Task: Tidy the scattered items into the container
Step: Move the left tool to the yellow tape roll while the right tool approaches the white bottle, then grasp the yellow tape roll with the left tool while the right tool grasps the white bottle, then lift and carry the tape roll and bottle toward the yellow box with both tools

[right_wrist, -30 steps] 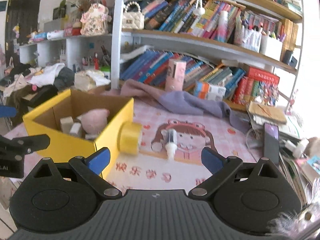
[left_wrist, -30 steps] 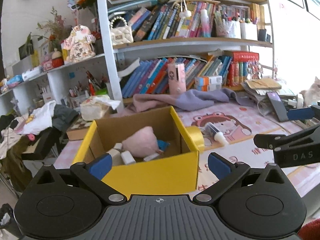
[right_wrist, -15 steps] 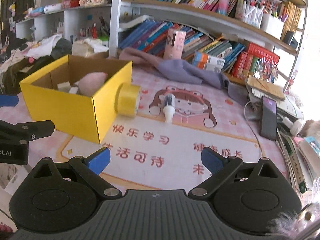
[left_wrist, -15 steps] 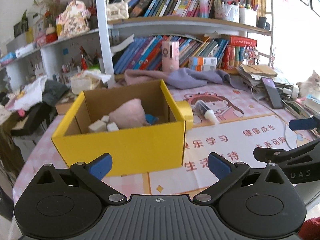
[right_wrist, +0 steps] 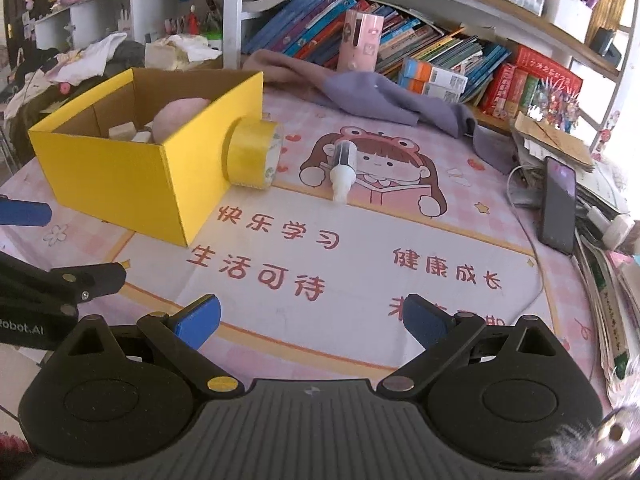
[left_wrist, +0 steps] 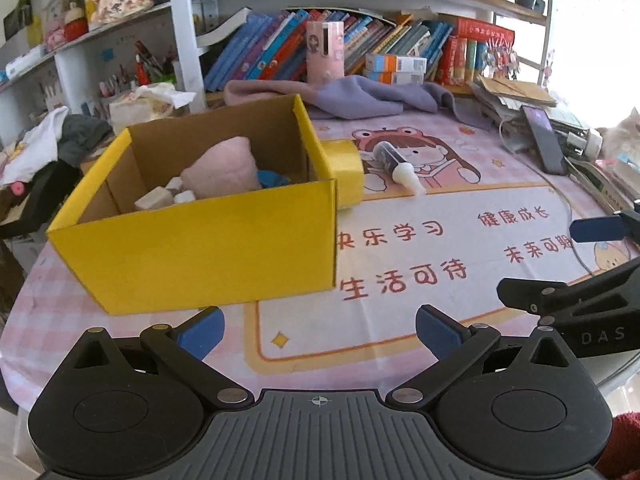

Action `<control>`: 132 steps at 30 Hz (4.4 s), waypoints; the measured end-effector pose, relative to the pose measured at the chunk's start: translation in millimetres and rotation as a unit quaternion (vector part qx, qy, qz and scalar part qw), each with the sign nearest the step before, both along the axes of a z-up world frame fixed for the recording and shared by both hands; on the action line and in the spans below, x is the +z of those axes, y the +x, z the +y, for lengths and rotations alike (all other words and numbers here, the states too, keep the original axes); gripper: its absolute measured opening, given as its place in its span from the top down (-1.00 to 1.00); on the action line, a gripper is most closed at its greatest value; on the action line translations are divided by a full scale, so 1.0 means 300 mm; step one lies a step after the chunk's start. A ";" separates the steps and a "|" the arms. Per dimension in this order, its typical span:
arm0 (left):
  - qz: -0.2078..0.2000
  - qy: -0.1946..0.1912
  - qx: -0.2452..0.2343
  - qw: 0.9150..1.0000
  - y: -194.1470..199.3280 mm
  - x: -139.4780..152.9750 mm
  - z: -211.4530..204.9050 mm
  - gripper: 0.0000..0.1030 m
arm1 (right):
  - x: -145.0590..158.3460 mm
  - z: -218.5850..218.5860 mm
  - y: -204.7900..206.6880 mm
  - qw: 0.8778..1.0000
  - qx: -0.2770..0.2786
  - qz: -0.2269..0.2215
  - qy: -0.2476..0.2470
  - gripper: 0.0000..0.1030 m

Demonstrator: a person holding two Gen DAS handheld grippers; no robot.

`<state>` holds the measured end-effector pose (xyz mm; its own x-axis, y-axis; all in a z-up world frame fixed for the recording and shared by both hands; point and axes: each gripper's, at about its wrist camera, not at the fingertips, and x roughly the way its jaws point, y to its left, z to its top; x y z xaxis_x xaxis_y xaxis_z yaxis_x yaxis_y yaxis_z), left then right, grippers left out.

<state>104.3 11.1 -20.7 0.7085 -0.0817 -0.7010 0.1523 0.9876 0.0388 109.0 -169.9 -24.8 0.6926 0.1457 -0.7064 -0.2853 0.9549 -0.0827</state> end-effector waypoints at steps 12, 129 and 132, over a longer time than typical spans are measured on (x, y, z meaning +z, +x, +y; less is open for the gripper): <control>0.012 0.022 0.001 1.000 0.100 -0.005 -0.180 -1.00 | -0.028 -0.142 0.173 0.999 0.027 0.025 0.014 -0.92; 0.008 0.102 0.077 0.992 0.524 0.048 -0.513 0.22 | -0.094 -0.359 0.773 0.979 0.153 0.053 0.121 0.40; 0.003 0.098 0.068 0.993 0.495 0.061 -0.512 0.22 | -0.085 -0.373 0.744 0.981 0.145 0.049 0.123 0.40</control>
